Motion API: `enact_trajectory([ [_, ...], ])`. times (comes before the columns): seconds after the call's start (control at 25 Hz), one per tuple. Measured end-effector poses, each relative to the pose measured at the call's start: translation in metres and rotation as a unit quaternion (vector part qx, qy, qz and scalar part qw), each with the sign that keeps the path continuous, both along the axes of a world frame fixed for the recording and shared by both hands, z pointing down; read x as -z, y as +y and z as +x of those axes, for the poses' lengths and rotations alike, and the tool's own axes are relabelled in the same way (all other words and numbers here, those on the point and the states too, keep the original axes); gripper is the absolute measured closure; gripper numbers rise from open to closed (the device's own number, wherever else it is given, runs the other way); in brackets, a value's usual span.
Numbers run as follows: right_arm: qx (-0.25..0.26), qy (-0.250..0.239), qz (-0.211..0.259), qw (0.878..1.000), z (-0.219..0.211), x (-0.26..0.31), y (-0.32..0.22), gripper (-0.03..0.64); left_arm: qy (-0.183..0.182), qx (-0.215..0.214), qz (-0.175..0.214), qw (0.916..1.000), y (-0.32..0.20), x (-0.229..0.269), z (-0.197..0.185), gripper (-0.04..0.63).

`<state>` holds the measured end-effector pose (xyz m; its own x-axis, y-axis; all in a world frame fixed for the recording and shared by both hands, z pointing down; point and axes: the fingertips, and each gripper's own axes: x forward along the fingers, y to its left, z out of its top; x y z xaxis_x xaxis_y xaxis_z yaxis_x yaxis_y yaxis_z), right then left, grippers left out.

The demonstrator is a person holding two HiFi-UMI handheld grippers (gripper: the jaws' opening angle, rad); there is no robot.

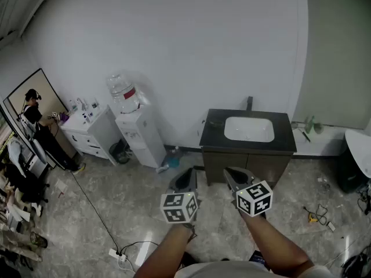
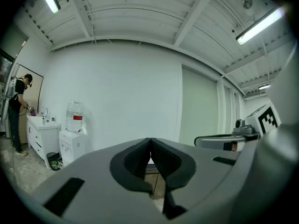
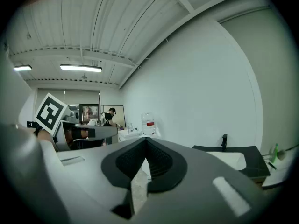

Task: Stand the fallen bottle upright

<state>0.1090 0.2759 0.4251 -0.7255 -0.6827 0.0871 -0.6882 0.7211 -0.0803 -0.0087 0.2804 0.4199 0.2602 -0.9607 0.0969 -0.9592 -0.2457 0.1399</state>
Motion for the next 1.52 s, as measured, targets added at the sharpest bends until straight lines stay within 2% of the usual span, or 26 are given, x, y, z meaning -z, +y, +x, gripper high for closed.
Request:
enact_trajectory([
  [0.4,0.001,-0.008,0.000,1.000,-0.008,0.000,-0.003,0.615,0.010,-0.005,-0.002,0.9999,-0.004,-0.004,-0.008,0.586],
  [0.72,-0.010,-0.016,0.002,1.000,-0.034,-0.001,-0.019,0.614,0.019,-0.017,0.002,0.9997,-0.023,-0.007,-0.034,0.586],
  [1.0,-0.028,-0.010,-0.012,0.999,-0.085,-0.011,-0.066,0.603,0.007,-0.055,0.005,0.9985,-0.073,-0.011,-0.077,0.586],
  [1.12,-0.045,-0.017,-0.018,0.999,-0.110,-0.009,-0.090,0.601,0.014,-0.068,0.011,0.9975,-0.095,-0.003,-0.102,0.586],
  [1.28,-0.059,-0.012,-0.019,0.998,-0.142,-0.010,-0.115,0.601,0.010,-0.091,0.003,0.9958,-0.126,-0.005,-0.126,0.586],
  [1.52,-0.071,-0.001,-0.034,0.997,-0.158,-0.029,-0.163,0.597,0.017,-0.100,0.006,0.9949,-0.184,-0.010,-0.147,0.586],
])
